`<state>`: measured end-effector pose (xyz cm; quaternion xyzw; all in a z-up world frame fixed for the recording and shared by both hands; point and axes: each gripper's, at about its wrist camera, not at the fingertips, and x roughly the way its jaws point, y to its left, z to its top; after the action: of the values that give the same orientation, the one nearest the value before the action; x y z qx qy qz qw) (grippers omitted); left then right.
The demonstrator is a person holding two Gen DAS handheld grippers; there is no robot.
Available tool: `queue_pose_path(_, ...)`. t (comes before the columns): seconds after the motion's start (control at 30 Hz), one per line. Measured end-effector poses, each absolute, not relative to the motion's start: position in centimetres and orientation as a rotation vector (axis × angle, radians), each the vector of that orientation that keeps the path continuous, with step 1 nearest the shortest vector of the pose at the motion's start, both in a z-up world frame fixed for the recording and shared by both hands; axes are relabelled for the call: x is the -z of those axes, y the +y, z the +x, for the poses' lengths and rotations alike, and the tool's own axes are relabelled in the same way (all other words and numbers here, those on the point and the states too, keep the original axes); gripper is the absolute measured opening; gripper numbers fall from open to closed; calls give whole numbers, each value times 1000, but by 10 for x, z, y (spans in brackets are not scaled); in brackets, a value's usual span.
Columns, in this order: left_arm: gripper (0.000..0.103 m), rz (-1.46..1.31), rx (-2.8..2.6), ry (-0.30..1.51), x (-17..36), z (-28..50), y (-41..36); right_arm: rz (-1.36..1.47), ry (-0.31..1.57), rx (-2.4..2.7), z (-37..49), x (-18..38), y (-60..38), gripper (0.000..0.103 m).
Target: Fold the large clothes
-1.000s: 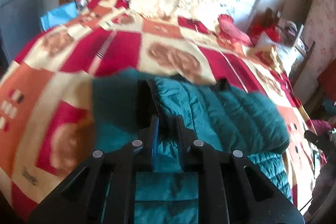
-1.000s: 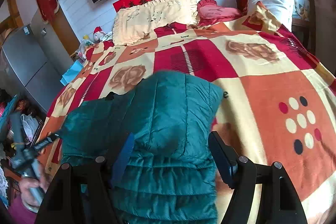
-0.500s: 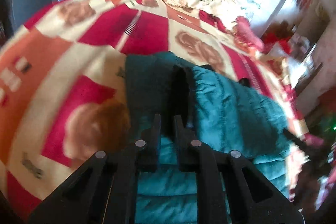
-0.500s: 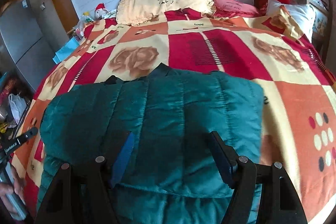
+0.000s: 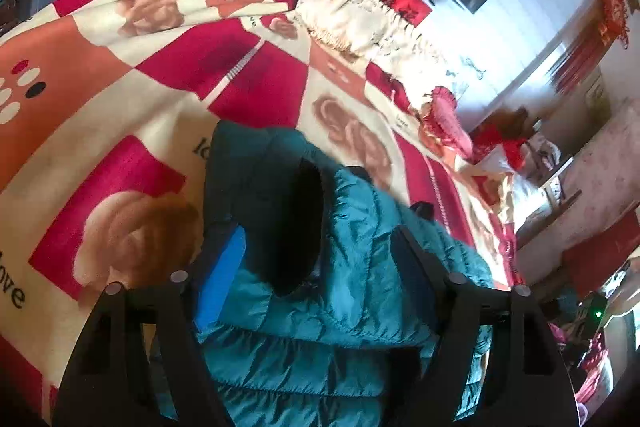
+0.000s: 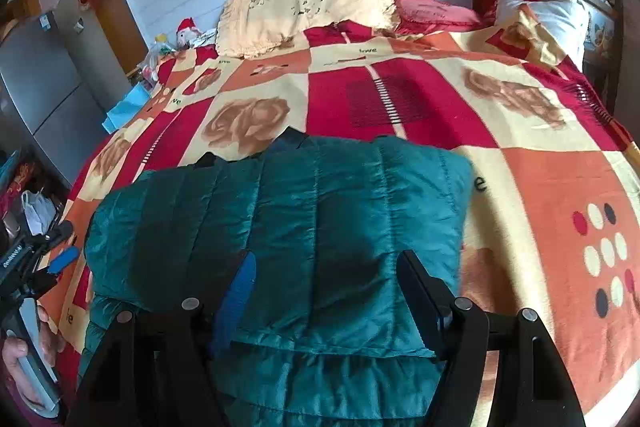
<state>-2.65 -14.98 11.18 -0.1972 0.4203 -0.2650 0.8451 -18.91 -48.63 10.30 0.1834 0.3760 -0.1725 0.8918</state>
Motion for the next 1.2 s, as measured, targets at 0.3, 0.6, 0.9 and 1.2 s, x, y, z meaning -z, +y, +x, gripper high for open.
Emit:
queue_pose_path(0.3,29,-161,577,1030,-83,-25,-205,410,783,373,-191,-100,-492,70)
queue_pose_path(0.6,17,-125,553,899,-115,-34,-165,330,784,359,-171,-108,-476,70)
queue_pose_path(0.9,17,-125,482,1002,-69,-31,-153,278,897,380,-124,-47,-459,71)
queue_pose_path(1.2,77,-138,462,790,-131,-51,-145,245,821,401,-149,-83,-462,72)
